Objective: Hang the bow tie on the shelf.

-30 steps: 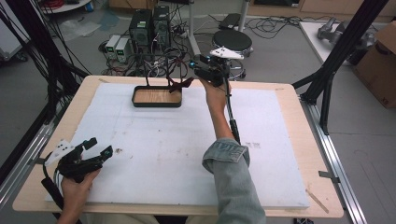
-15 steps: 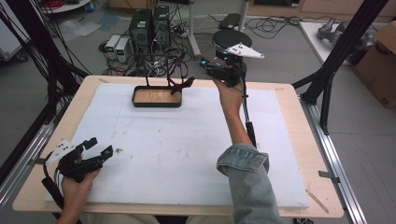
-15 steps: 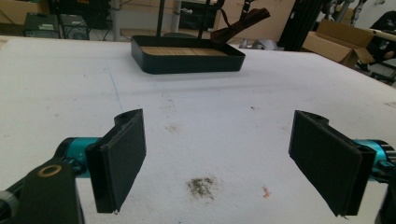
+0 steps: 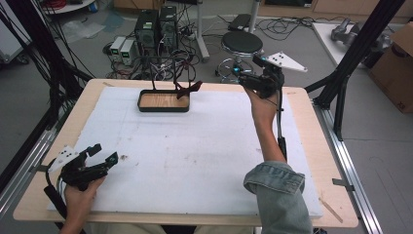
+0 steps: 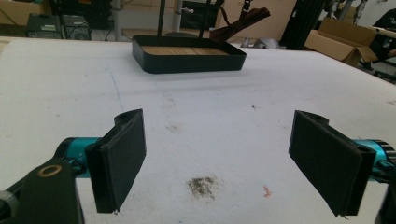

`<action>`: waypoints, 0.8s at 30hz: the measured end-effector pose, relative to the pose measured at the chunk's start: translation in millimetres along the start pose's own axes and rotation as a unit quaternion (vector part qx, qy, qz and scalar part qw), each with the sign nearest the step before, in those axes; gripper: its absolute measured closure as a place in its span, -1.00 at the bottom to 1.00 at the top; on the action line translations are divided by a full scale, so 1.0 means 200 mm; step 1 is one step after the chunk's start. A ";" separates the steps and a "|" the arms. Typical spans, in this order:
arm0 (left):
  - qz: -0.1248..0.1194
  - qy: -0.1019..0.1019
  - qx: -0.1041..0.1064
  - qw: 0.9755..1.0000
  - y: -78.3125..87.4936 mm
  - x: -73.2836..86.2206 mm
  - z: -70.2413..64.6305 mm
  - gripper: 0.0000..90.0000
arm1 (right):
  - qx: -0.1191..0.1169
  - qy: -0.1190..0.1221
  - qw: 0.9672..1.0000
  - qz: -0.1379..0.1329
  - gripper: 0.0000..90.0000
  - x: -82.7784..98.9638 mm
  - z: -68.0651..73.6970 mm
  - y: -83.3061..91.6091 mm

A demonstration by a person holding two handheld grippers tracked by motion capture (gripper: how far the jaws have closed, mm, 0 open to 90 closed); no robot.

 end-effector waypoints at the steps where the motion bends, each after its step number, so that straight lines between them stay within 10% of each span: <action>1: 0.000 -0.001 0.000 1.000 0.00 0.00 0.00 -0.57 | 0.004 0.002 1.000 -0.001 -0.64 0.00 -0.01 0.02; 8: 0.001 -0.002 0.000 1.000 0.00 0.00 0.00 -0.57 | 0.021 -0.016 1.000 0.002 -0.74 0.00 -0.07 0.16; 24: 0.004 -0.004 -0.001 1.000 0.00 0.00 0.00 -0.57 | 0.053 0.023 0.998 0.016 -0.75 0.14 -0.07 0.50</action>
Point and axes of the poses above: each handheld gripper's, and its own axes: y roughly backward along the jaws, x roughly out of its underside, z roughly to its left, the point moved 1 cm from there along -y, roughly forward along the jaws, and after that the axes turned 11 degrees about -z, right-handed, at the moved point
